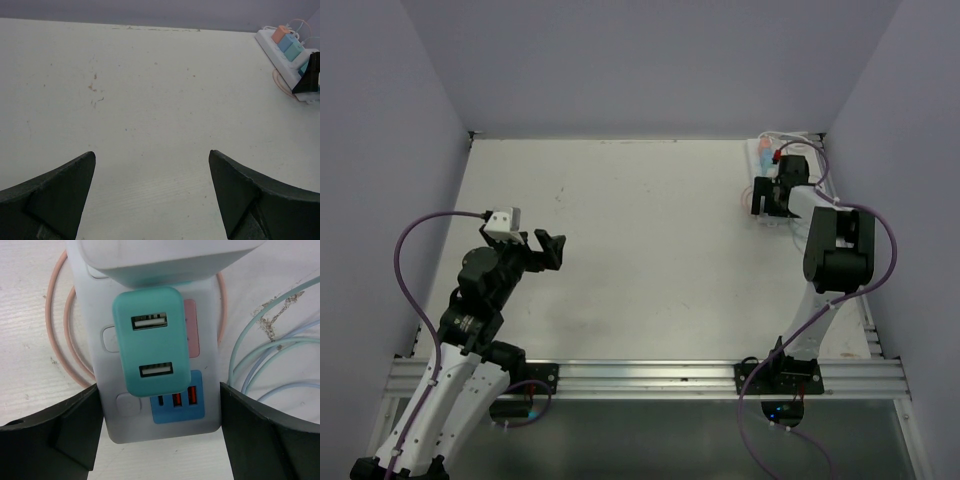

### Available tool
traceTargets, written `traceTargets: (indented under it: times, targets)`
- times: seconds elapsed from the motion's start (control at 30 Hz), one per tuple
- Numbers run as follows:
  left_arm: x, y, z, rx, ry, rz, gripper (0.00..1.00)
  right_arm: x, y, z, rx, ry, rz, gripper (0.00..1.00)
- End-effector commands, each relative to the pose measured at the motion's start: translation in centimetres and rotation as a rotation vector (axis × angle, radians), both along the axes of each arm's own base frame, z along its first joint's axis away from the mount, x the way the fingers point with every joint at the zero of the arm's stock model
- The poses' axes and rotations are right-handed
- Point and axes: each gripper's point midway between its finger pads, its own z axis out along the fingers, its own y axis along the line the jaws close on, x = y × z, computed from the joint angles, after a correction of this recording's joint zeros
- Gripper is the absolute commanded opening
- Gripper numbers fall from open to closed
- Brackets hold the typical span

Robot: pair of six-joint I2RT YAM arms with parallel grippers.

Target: Pull the plug off the socket

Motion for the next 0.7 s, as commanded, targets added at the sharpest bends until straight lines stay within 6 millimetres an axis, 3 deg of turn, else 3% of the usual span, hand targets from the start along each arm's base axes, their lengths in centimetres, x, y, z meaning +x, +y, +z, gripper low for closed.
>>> traceTargets:
  times: [0.0, 0.17, 0.37, 0.43, 0.47, 0.57, 0.67]
  targets:
    - [0.3, -0.1, 1.7, 0.003, -0.061, -0.007, 0.99, 1.9, 1.0, 2.9, 0.039, -0.074, 0.05, 0.42]
    - [0.3, -0.2, 1.8, -0.001, -0.066, -0.01, 1.0, 2.0, 2.8, 6.2, 0.127, -0.143, 0.068, 0.15]
    - [0.2, -0.3, 1.7, -0.002, -0.066, -0.018, 0.99, 0.9, 7.2, 8.9, 0.242, -0.177, 0.098, 0.06]
    - [0.2, -0.3, 1.8, -0.004, -0.065, -0.018, 1.0, 0.4, 7.8, 9.3, 0.248, -0.182, 0.098, 0.06]
    - [0.2, -0.3, 1.8, -0.004, -0.065, -0.018, 1.0, -0.2, 10.5, 9.7, 0.259, -0.184, 0.146, 0.06]
    - [0.3, -0.3, 1.5, -0.007, -0.055, -0.015, 1.0, -1.1, 13.1, 10.2, 0.271, -0.195, 0.176, 0.06]
    - [0.4, -0.4, 1.3, -0.019, -0.044, -0.01, 1.0, -2.8, 18.2, 10.4, 0.334, -0.213, 0.238, 0.04]
